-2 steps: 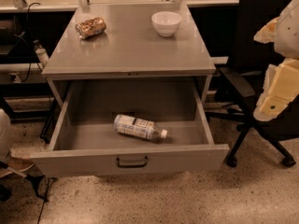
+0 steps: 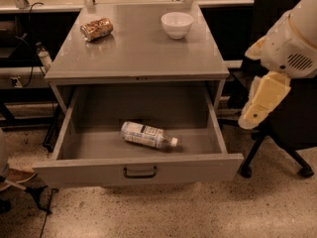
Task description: Pick blue plastic bottle from top drawer and place on counter
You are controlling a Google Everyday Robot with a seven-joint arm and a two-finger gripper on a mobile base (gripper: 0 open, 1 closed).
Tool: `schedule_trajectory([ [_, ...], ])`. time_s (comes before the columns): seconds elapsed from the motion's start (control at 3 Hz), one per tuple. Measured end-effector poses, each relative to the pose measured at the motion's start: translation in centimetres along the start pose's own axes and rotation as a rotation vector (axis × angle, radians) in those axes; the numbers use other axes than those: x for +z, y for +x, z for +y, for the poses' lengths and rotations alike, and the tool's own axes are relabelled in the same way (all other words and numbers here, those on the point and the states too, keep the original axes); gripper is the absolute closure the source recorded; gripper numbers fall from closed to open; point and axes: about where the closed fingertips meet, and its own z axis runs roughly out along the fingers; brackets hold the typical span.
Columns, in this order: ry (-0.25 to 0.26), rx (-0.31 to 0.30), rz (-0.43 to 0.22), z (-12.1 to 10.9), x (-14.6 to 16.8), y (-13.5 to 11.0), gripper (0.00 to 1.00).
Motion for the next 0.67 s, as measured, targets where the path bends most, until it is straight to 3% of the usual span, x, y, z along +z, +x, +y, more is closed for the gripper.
schedule_trajectory([
  [0.33,-0.076,0.092,-0.12,0.4,6.0,-2.9,0.0],
  [0.67,-0.046,0.118,-0.178,-0.7,7.3,-4.5,0.0],
])
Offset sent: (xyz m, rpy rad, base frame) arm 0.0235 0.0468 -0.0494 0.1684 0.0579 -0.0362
